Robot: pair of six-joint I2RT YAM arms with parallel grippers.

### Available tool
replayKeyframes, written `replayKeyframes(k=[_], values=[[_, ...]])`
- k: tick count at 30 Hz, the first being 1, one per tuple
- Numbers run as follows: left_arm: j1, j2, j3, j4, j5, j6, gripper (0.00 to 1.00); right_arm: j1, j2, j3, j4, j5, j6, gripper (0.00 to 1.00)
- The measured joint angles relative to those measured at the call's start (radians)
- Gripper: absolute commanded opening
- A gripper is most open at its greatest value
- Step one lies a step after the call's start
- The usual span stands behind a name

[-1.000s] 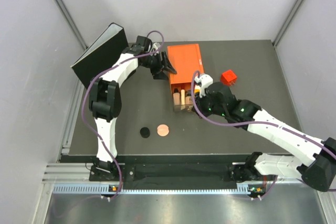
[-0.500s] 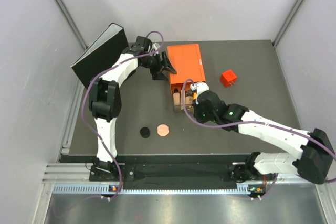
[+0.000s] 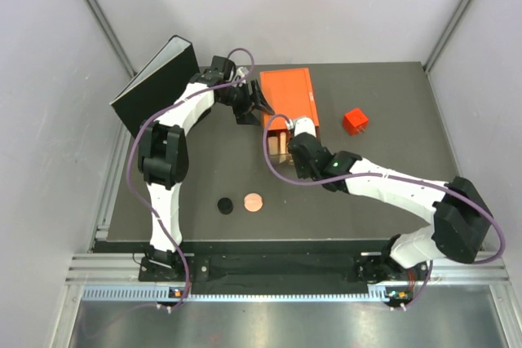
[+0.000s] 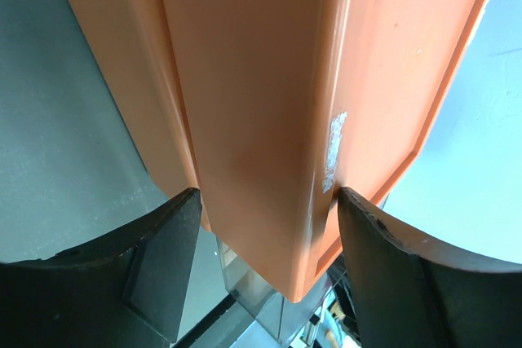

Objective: Organize the makeup

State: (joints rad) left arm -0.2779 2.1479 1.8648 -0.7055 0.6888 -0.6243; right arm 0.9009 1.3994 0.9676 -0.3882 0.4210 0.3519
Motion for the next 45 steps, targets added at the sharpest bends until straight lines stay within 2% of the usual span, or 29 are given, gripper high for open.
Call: replayKeyframes(k=[18,26,33,45], values=[[0.001,0.005,0.015,-0.019,-0.001,0.029,0.72,-0.093,0.278,0.276,0.084,0.098,-0.108,0.0],[0.016,0.006,0.027,-0.023,-0.018,0.044,0.72,-0.111,0.316,0.33,0.061,0.077,-0.124,0.0],[0.018,0.006,0.031,-0.028,-0.021,0.048,0.72,-0.122,0.298,0.319,0.071,0.014,-0.13,0.03],[0.019,0.025,0.065,-0.061,-0.017,0.051,0.72,-0.126,0.024,0.034,0.196,-0.086,-0.07,0.08]])
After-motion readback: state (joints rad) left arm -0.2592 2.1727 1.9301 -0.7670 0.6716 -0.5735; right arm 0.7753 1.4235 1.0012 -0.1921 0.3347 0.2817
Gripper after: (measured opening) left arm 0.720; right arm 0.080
